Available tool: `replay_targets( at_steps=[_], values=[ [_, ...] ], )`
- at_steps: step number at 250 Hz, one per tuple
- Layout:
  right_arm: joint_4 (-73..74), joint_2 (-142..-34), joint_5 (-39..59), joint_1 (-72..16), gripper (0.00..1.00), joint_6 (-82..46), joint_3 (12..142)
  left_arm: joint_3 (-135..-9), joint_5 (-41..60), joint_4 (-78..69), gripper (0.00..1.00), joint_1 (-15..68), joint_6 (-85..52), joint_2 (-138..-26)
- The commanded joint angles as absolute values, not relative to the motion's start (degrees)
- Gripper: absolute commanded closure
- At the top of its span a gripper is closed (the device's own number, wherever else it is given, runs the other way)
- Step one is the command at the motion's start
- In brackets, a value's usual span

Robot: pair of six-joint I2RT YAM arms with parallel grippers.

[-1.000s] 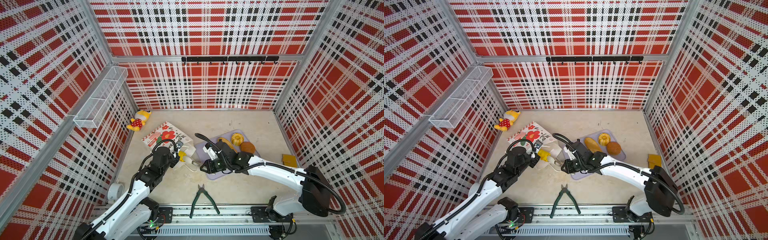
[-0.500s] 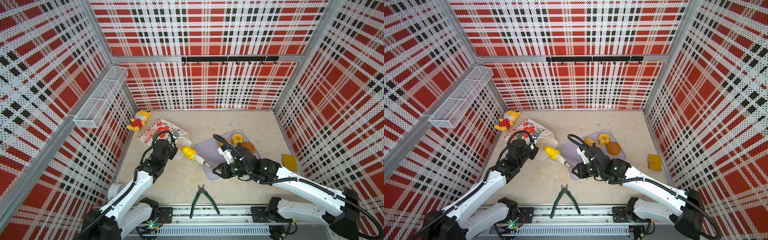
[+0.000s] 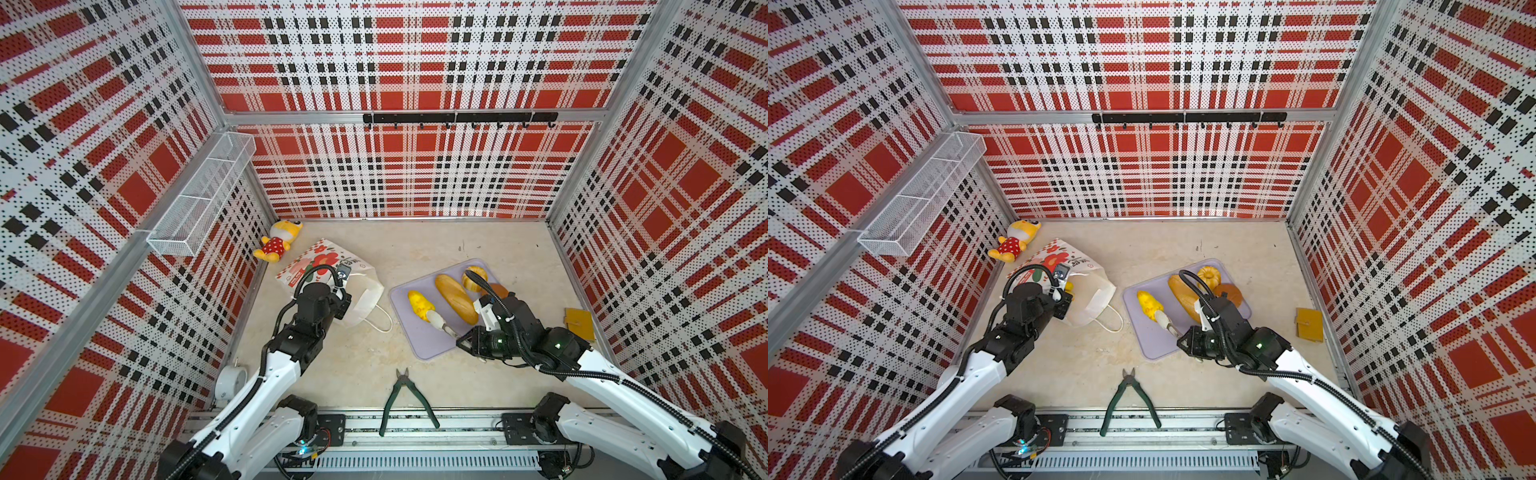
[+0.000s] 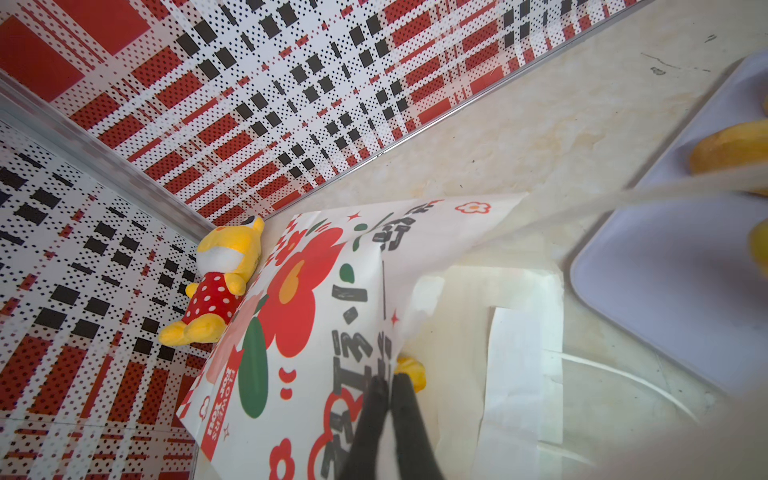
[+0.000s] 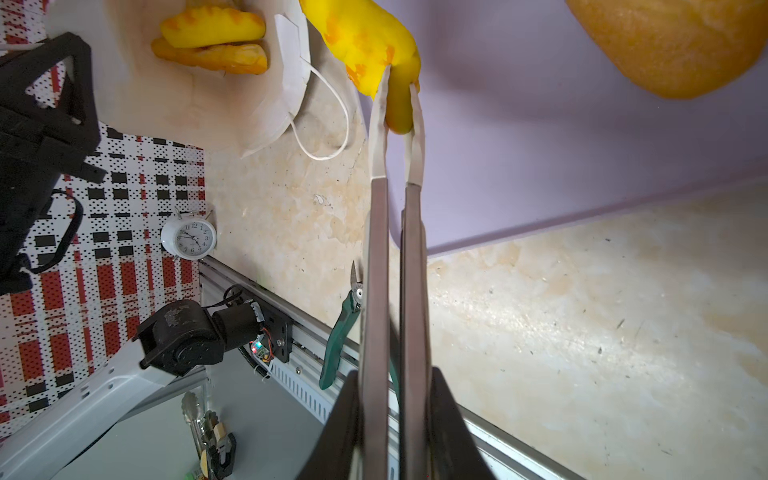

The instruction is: Take the fake bread out of the paper bag

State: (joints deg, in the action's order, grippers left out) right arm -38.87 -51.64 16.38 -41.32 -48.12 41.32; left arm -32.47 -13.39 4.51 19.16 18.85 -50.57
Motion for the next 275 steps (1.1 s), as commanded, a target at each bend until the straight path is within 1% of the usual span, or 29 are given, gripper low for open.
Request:
replay_targets(
  at_steps=[1,15,20,26,39,69,105,124,173,232,262,275],
  values=[
    [-32.52,-53.74,19.57,-41.02,1.0,-48.74,41.03,-30.99,-12.41,4.21,1.0,18.86,17.02,-48.85],
    [-31.28,-54.93,20.02,-41.04,1.0,-49.01,40.84,-30.56,-12.37,4.28,1.0,18.94,16.96,-48.49],
    [-30.85,-55.22,20.18,-41.04,0.98,-49.04,40.75,-30.45,-12.37,4.26,1.0,18.9,16.96,-48.43],
    [-30.58,-55.57,20.11,-41.02,0.94,-49.04,40.81,-30.33,-12.4,4.31,1.0,18.9,16.96,-48.38],
    [-30.83,-56.28,19.52,-41.04,0.81,-48.83,41.27,-30.15,-12.39,4.31,1.0,18.95,17.04,-48.33],
    [-34.2,-58.0,16.64,-40.94,0.69,-47.3,43.24,-30.14,-12.17,4.22,1.0,18.98,17.12,-48.52],
    [-39.68,-59.48,12.57,-40.84,0.58,-45.17,45.99,-29.93,-11.96,4.21,1.0,19.07,16.99,-48.69],
    [-41.51,-59.89,11.59,-40.87,0.55,-44.15,47.08,-29.74,-11.92,4.05,1.0,19.24,16.94,-48.7],
    [-45.79,-60.19,8.35,-40.44,0.54,-42.48,50.01,-29.36,-12.14,3.96,1.0,19.8,17.48,-48.96],
    [-53.46,-61.74,4.86,-40.33,0.58,-37.84,56.78,-29.58,-12.24,4.56,1.0,20.83,19.57,-49.22],
    [-53.8,-62.69,4.92,-40.26,0.63,-35.95,59.24,-29.99,-12.13,5.73,1.0,21.33,20.67,-48.98],
    [-54.05,-63.39,5.03,-40.24,0.69,-35.21,60.02,-30.24,-12.05,6.38,1.0,21.54,21.03,-48.88]
  ],
)
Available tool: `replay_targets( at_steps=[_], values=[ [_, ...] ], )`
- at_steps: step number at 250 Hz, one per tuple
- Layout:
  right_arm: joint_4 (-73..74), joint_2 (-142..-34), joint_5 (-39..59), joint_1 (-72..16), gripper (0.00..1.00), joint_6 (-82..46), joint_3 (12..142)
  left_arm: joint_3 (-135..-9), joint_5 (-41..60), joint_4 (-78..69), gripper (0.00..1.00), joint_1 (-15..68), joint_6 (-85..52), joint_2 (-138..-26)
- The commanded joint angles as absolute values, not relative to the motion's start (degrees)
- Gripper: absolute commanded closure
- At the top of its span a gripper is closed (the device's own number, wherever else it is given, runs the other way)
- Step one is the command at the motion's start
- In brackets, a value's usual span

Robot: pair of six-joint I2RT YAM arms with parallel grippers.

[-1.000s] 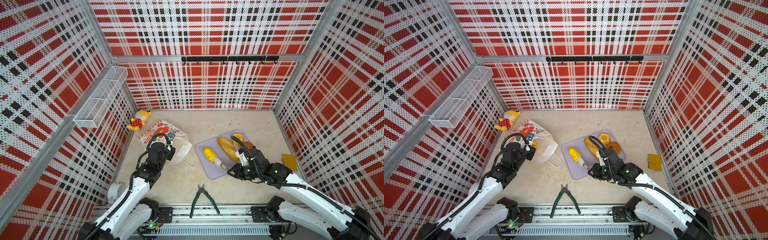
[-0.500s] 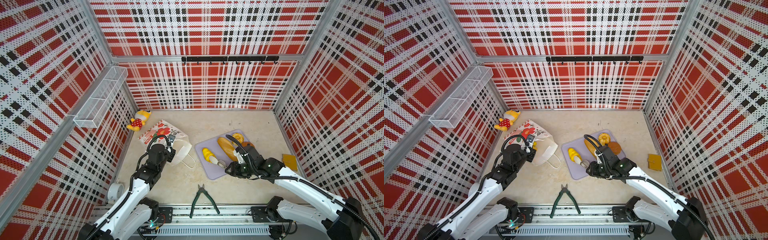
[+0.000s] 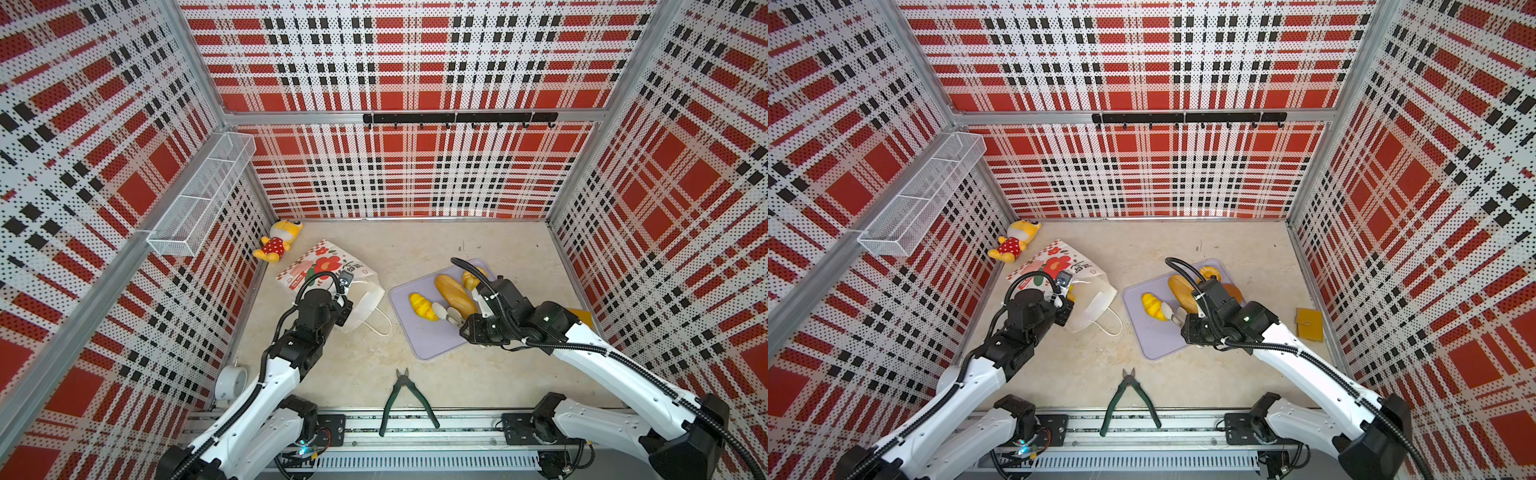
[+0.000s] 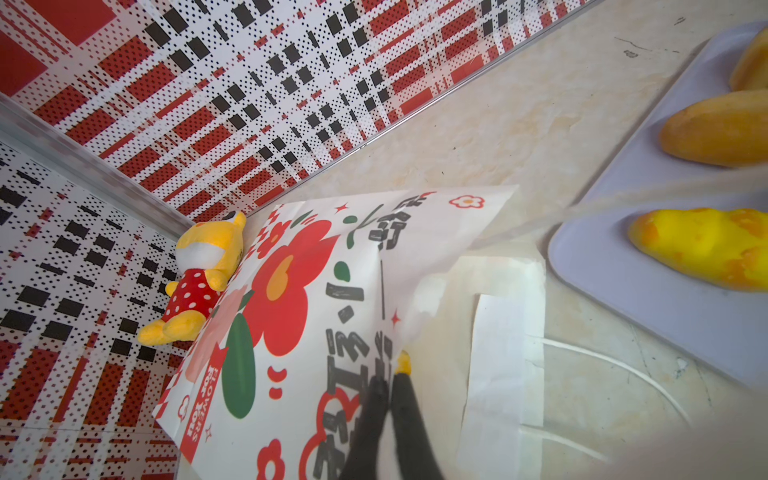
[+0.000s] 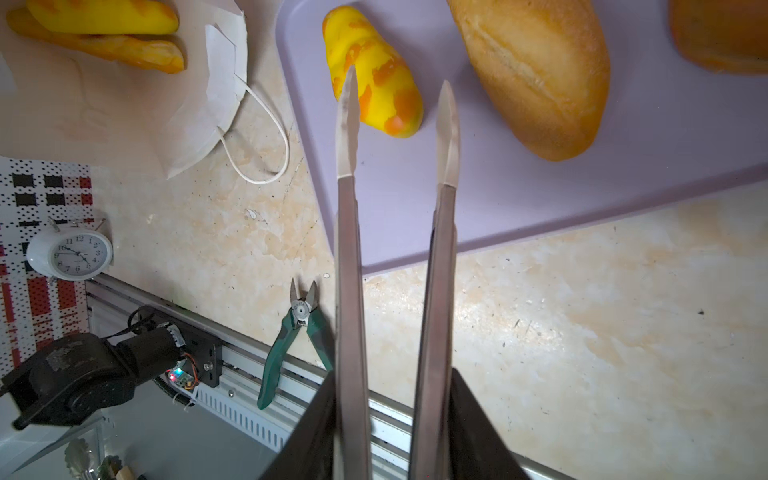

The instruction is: Take the fake bread out of the paper bag

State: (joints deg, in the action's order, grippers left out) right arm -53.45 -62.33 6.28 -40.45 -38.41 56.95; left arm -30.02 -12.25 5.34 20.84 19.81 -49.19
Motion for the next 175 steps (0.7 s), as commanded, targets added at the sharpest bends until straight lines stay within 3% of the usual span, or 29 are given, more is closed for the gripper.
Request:
replay_targets(
  at_steps=[1,27,55,175],
  values=[
    [-54.05,-63.47,5.02,-40.25,0.69,-35.14,60.11,-30.28,-12.05,6.44,1.0,21.63,21.06,-48.87],
    [-55.44,-64.98,3.88,-40.07,0.81,-34.0,61.21,-30.93,-12.04,8.28,1.0,22.23,22.42,-48.76],
    [-54.67,-67.09,3.2,-39.23,0.87,-32.12,61.3,-31.36,-11.51,9.58,1.0,22.8,23.3,-48.69],
    [-53.42,-87.48,9.15,-36.76,0.94,-17.22,74.49,-32.43,-7.38,15.21,1.0,22.87,26.47,-47.17]
  ],
)
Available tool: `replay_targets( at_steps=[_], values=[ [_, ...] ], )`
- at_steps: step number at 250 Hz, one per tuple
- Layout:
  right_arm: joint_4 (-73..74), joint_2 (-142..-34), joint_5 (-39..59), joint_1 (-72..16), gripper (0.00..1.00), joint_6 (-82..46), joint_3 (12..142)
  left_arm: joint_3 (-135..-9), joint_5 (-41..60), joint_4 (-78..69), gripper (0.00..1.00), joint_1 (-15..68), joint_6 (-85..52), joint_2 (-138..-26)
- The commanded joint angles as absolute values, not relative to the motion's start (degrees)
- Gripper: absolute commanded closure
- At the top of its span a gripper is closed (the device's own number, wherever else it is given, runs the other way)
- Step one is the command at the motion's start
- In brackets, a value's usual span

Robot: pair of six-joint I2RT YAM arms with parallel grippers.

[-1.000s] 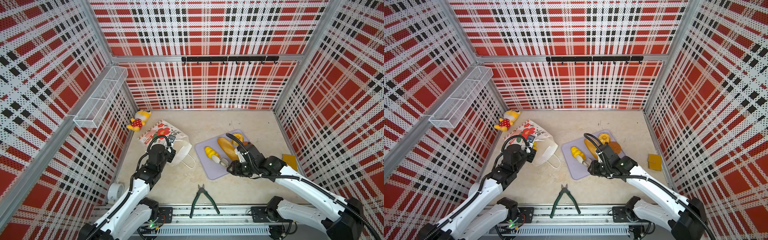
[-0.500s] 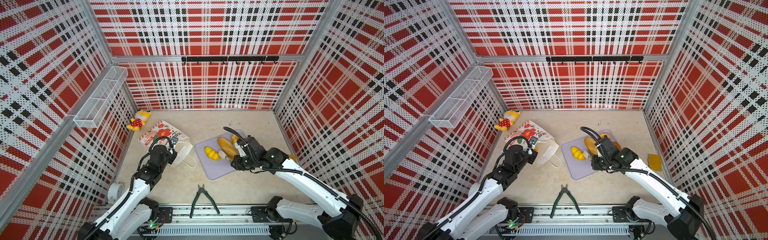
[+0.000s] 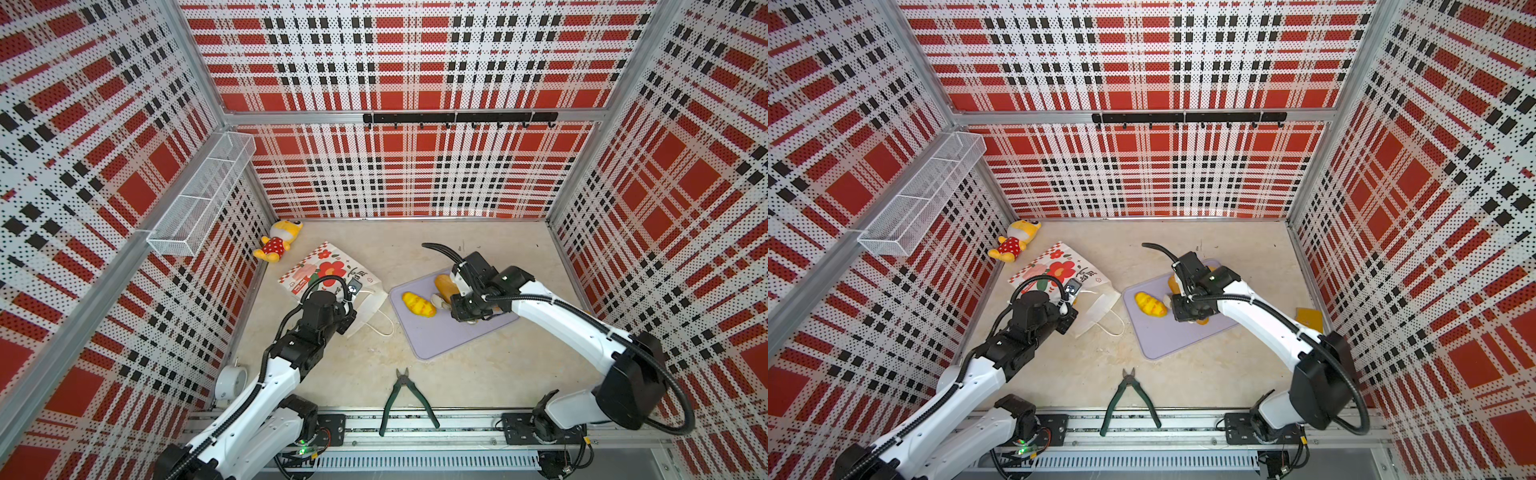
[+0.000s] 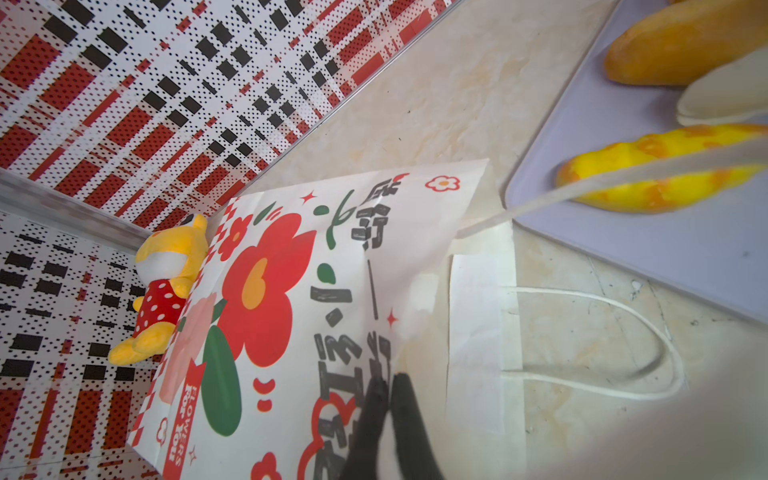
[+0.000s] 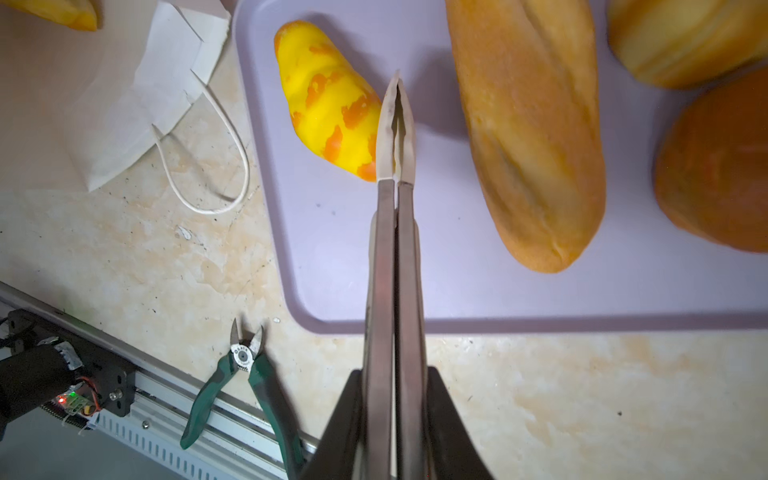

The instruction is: Take the fake bread out of the paper bag

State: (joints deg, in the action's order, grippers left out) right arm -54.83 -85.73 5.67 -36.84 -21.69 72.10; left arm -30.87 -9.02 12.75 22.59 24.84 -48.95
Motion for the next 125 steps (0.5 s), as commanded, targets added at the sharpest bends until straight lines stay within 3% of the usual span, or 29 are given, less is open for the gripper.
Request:
replay_targets(
  at_steps=[1,62,125],
  values=[
    [-53.34,-87.51,9.37,-36.79,0.94,-17.27,74.47,-32.39,-7.38,15.3,1.0,22.91,26.5,-47.14],
    [-47.08,-85.95,15.53,-37.65,0.97,-23.69,69.52,-31.82,-7.29,15.98,1.0,22.81,27.3,-45.85],
    [-47.14,-79.34,11.92,-38.91,0.97,-28.77,66.11,-31.41,-5.66,13.49,1.0,21.38,27.65,-46.03]
  ],
)
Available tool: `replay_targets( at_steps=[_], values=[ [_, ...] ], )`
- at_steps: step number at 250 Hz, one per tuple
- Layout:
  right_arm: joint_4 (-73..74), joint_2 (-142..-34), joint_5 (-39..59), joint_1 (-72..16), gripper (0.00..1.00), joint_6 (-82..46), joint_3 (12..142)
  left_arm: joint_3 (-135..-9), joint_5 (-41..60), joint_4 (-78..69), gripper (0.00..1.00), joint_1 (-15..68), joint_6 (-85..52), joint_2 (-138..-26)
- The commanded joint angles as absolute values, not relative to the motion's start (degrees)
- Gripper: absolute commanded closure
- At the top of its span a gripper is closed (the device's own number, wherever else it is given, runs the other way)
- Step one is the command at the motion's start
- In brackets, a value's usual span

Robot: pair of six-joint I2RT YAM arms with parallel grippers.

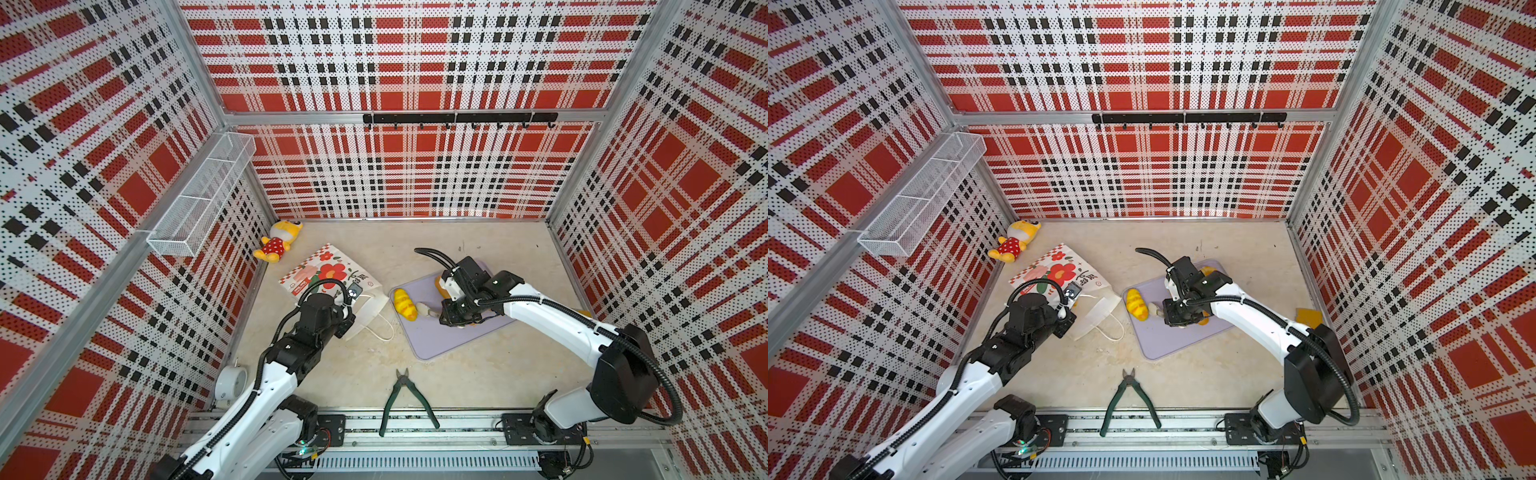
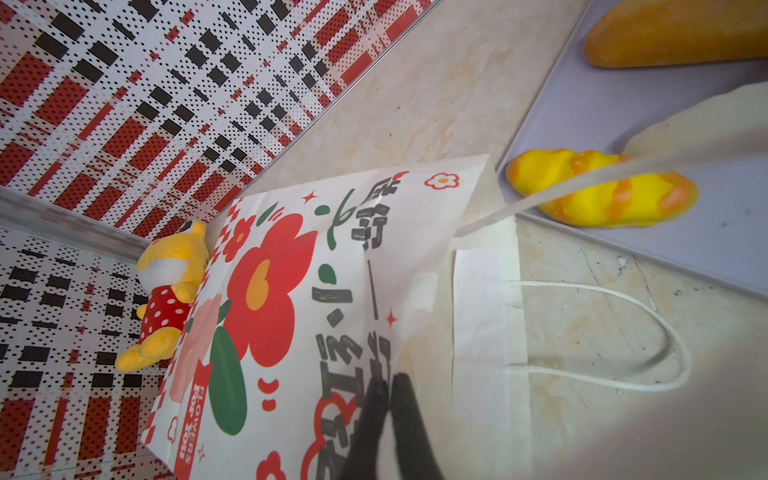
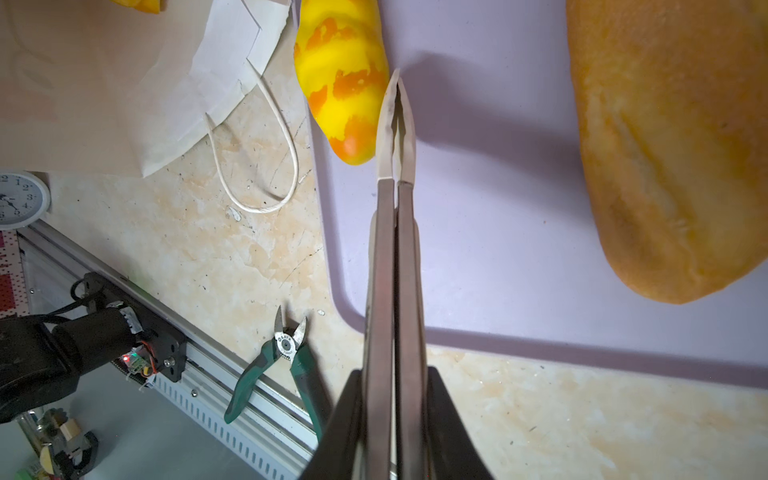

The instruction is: Take the fake bread out of the paper bag

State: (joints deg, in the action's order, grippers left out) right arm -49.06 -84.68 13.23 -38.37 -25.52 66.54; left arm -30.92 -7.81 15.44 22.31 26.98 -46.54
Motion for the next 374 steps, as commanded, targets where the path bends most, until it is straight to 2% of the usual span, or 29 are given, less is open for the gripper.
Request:
replay_targets(
  at_steps=[1,37,83,132,183,278,336,374],
  values=[
    [-47.17,-79.18,11.85,-38.88,0.97,-28.84,66.06,-31.39,-5.6,13.42,1.0,21.41,27.67,-46.04],
    [-47.97,-74.15,10.76,-39.0,0.94,-30.7,66.27,-30.69,-3.69,11.69,1.0,21.05,27.8,-46.28],
    [-37.93,-70.6,17.2,-42.95,0.86,-36.58,63.81,-30.07,-2.3,10.62,1.0,21.11,26.81,-46.15],
    [-12.59,-77.31,24.73,-49.3,0.76,-44.77,56.7,-28.8,-1.58,10.06,1.0,21.09,25.76,-45.18],
    [4.23,-88.44,27.23,-50.58,0.66,-50.08,56.05,-28.66,-1.58,10.62,1.0,21.29,25.14,-44.29],
    [6.31,-103.25,28.16,-50.52,0.47,-51.84,66.36,-28.61,-2.0,10.88,1.0,21.54,25.34,-44.27],
    [6.0,-107.61,29.92,-50.34,0.48,-50.55,70.1,-28.63,-1.85,10.61,1.0,21.58,25.68,-44.8],
    [7.32,-106.05,29.55,-50.35,0.48,-47.8,67.73,-28.82,-1.96,10.75,1.0,21.62,25.57,-44.58]
  ],
)
